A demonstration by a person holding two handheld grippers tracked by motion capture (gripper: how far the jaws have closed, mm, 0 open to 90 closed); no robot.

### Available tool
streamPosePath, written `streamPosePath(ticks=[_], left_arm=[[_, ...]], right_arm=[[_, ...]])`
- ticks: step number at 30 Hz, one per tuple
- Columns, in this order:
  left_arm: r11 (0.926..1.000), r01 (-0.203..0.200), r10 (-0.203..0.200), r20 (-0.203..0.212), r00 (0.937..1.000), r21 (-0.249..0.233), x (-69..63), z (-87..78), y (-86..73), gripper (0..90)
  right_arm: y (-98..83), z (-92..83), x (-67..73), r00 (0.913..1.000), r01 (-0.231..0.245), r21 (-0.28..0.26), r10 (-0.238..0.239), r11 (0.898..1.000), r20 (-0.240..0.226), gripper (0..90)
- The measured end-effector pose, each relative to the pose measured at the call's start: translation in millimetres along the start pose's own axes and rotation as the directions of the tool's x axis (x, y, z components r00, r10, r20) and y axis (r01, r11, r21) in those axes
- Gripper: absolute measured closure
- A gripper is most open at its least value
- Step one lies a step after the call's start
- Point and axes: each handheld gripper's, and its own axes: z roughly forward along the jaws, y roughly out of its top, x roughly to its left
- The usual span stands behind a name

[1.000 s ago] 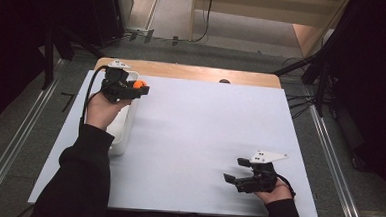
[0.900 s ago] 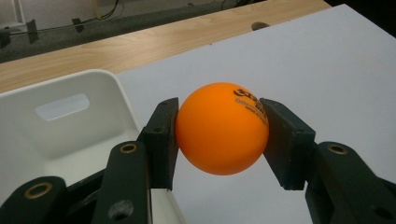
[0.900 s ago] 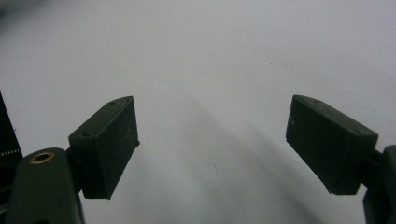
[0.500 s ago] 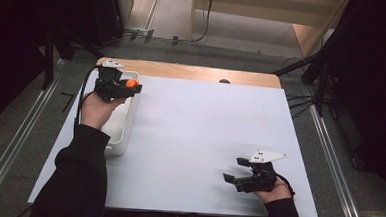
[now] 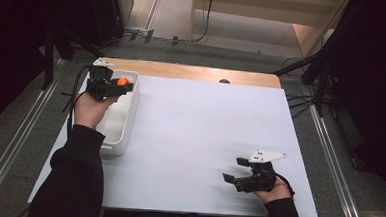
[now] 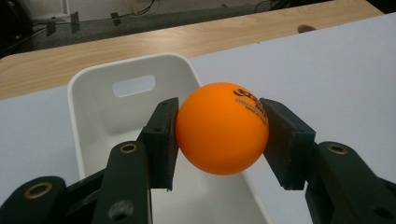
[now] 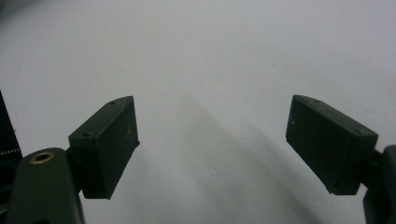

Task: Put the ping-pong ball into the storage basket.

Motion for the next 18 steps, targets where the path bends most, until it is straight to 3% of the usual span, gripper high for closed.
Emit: streamPosePath(ticks=[18], left_arm=[[0.9993,0.036,-0.035,-0.041,0.9985,0.01,10.0,7.5,-6.3,50.6]], right_arm=[[-0.2,0.0,0.2,1.0,0.001,0.002,-0.001,1.0,0.0,15.5]])
